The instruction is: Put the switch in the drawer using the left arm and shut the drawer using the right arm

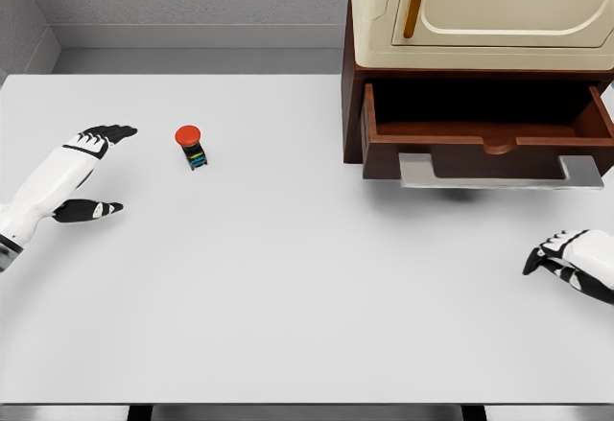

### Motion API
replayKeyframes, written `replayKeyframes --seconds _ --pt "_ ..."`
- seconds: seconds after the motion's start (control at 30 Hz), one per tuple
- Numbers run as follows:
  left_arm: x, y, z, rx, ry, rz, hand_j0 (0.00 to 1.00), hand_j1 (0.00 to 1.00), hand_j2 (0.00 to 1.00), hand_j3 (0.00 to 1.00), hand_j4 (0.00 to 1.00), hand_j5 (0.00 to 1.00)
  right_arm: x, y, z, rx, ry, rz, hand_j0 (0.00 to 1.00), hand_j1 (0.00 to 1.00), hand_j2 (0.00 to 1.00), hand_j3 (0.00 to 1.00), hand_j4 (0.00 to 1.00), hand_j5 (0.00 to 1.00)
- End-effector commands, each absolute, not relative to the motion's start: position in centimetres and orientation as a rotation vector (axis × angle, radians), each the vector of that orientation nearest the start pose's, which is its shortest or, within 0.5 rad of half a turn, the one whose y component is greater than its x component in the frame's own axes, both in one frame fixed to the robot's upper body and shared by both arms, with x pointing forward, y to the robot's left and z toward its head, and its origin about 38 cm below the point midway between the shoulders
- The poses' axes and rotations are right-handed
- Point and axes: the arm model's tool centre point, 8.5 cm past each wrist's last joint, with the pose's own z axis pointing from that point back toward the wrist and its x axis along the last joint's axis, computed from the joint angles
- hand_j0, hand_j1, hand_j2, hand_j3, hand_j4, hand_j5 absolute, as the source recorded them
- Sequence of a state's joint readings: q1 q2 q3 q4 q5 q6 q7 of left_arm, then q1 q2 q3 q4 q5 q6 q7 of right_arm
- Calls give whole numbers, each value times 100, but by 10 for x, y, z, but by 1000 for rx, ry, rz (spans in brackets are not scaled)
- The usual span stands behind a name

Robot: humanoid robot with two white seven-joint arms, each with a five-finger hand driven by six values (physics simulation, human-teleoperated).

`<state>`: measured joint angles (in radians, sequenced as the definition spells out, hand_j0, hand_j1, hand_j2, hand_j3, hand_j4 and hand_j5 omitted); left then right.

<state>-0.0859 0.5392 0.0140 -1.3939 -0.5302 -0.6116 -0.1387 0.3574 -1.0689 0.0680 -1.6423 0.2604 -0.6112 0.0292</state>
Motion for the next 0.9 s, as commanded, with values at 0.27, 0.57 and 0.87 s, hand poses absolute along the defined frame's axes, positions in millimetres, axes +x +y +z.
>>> replayKeyframes --seconds 0.27,0.57,0.87 --pt "391 357 154 570 -1869 -1129 100 100 100 100 100 100 272 -425 146 -383 -1499 1538 44 44 44 44 44 44" --pt "411 282 175 49 -2024 -887 100 100 100 100 100 100 274 -424 153 -368 -1521 1508 53 53 53 53 53 53" --pt "446 312 132 42 -1677 -660 100 100 100 100 100 100 275 -424 162 -387 -1546 1505 53 53 53 53 53 53"
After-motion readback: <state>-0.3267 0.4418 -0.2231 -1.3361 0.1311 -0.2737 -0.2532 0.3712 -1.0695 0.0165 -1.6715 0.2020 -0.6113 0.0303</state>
